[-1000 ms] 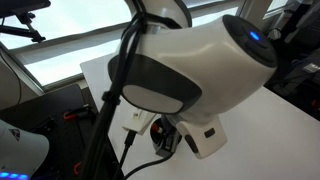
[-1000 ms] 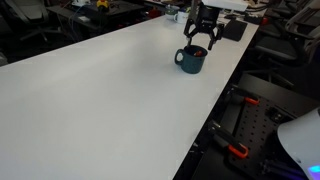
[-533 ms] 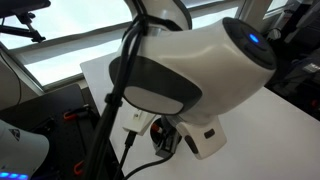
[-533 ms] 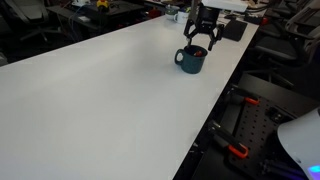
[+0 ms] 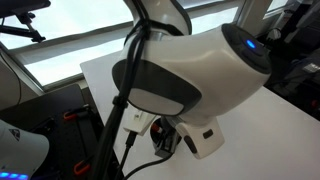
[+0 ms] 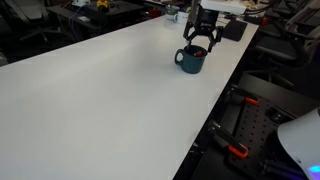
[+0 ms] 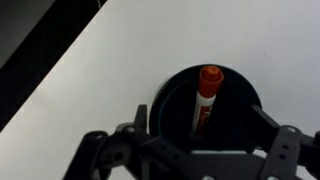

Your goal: Remove the marker from the mug

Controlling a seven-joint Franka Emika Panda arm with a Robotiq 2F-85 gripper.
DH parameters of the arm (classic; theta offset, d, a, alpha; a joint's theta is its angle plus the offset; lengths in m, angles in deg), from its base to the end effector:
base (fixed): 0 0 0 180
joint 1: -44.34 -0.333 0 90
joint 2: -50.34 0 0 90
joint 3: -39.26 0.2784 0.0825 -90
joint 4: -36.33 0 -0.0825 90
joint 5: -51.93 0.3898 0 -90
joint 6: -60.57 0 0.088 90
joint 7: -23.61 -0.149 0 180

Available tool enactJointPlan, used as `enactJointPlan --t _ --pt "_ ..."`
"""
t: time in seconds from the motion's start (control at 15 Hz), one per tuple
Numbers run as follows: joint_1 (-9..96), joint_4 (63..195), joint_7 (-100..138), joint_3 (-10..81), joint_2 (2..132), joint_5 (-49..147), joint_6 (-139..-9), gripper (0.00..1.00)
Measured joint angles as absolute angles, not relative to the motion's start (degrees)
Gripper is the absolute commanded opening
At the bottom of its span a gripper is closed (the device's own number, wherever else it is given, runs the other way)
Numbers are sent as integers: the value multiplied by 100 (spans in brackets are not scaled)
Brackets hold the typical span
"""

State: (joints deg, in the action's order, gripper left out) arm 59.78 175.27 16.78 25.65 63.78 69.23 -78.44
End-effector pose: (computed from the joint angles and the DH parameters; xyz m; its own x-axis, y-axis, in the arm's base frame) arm 0.3958 -0.2195 0.1155 0.6270 -0.7420 -0.2372 -0.7717 -0.6332 -0.0593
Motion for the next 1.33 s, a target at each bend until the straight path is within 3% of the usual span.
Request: enactJointPlan --t 0.33,0.4,0.47,0.53,0.6,0.73,0.87,1.0,1.33 --pt "5978 17499 1679 2626 6378 6941 -7781 100" --pt "5978 17494 1679 2632 6378 6943 -7773 96" --pt "5978 17491 1679 2638 6378 6944 -7765 83" --pt "5978 17485 1679 2642 6378 6948 -7746 79" --pt "5979 17480 1679 2644 6378 6952 -7731 81" --pt "5980 17470 1681 2644 6378 6968 -7705 72" --pt "5981 17455 1681 2645 6378 6977 -7674 91" --pt "5983 17431 1681 2645 6378 6987 -7618 99" --pt "5984 17354 1681 2645 6378 6996 -7441 100"
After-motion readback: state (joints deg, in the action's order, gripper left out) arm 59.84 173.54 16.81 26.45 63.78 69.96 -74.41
